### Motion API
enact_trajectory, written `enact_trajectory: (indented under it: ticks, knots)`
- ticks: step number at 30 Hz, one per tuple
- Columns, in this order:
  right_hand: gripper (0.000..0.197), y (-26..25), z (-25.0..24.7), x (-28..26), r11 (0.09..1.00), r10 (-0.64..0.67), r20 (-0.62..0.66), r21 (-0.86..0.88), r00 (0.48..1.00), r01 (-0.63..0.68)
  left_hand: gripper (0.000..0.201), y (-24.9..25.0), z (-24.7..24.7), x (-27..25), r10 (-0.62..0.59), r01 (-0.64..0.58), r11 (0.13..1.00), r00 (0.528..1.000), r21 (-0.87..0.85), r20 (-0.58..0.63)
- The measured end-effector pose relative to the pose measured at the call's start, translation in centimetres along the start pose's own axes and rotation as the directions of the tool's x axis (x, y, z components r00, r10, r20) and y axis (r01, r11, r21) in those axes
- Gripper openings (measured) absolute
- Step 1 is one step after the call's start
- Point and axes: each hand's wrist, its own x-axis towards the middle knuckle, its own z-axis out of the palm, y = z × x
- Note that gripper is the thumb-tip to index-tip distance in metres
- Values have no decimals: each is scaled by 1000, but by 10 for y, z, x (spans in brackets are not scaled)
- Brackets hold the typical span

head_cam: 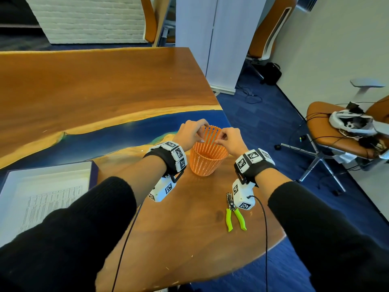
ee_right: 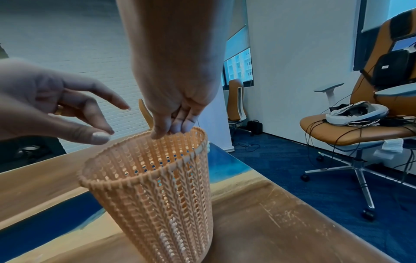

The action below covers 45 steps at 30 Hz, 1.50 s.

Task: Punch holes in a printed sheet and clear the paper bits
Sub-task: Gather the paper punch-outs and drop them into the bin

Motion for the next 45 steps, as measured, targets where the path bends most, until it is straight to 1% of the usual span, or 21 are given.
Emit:
enact_trajectory:
  ticks: [2, 5, 7, 9, 11, 13, 15, 17, 20, 23, 25, 27, 28, 30, 32, 34, 36, 38, 41, 43, 45]
  knots:
    - [6, 0, 1, 0, 1000, 9, 0, -7, 1000, -9, 29, -2, -1, -1, -8, 8, 1000, 1000, -19, 7]
    - [15, 1, 4, 2, 999, 37, 1, -16, 999, -37, 7, -1, -3, -3, 13, -13, 1000, 1000, -6, 5]
    - [22, 0, 5, 1, 999, 38, -6, -16, 999, -38, 22, -3, -1, -5, 22, -22, 1000, 1000, 11, -8]
    - [28, -4, 7, -1, 1000, 10, -24, -20, 1000, -10, 23, -2, 0, -9, 19, -17, 998, 999, 54, -32]
    - [30, -12, 10, -2, 999, -41, -83, -6, 996, 41, 16, -4, 2, -17, 0, 4, 999, 995, 45, -101]
    - [27, -23, 16, -2, 993, -114, -154, 14, 982, 117, 25, -12, 1, -29, -18, 21, 1000, 987, 13, -159]
    - [19, -38, 27, -1, 981, -186, -182, 28, 966, 194, 27, -31, -1, -44, -31, 42, 997, 985, 65, -173]
    - [13, -55, 42, 1, 963, -250, -168, 58, 954, 263, 21, -58, -8, -63, -103, 120, 987, 983, 109, -155]
    - [10, -78, 75, 3, 938, -335, -72, 71, 939, 340, 18, -114, -19, -102, -228, 243, 958, 967, 154, -113]
    - [10, -93, 118, 7, 924, -380, 57, 75, 923, 376, 30, -160, -28, -151, -381, 383, 893, 923, 235, -57]
    - [10, -95, 144, 7, 916, -400, 128, 69, 907, 394, 46, -174, -27, -179, -490, 470, 840, 872, 269, 7]
    - [5, -94, 168, 7, 920, -392, 204, 79, 897, 384, 68, -183, -22, -202, -575, 539, 796, 816, 277, 64]
    - [3, -93, 180, 8, 924, -381, 242, 84, 892, 372, 80, -188, -18, -212, -600, 555, 782, 794, 282, 99]
    - [9, -89, 199, 9, 939, -341, 308, 72, 888, 335, 102, -193, -10, -224, -619, 556, 774, 765, 303, 178]
    - [15, -83, 216, 12, 954, -293, 358, 52, 886, 295, 115, -196, -1, -229, -626, 542, 769, 746, 340, 227]
    - [18, -77, 232, 16, 964, -257, 384, 33, 887, 265, 123, -199, 7, -228, -628, 529, 766, 739, 366, 245]
    - [20, -73, 244, 23, 971, -218, 400, 0, 890, 238, 130, -201, 11, -222, -632, 537, 764, 735, 358, 247]
    - [21, -73, 254, 33, 979, -180, 392, -21, 902, 205, 131, -201, 11, -211, -641, 555, 759, 730, 340, 238]
    - [17, -73, 266, 51, 985, -148, 315, -32, 938, 167, 129, -199, 13, -193, -679, 602, 725, 706, 335, 201]
    - [14, -74, 273, 62, 985, -161, 253, -12, 954, 170, 130, -198, 16, -185, -707, 631, 699, 679, 336, 196]
    - [15, -76, 279, 72, 985, -172, 208, 16, 963, 173, 131, -198, 18, -182, -726, 652, 682, 658, 331, 200]
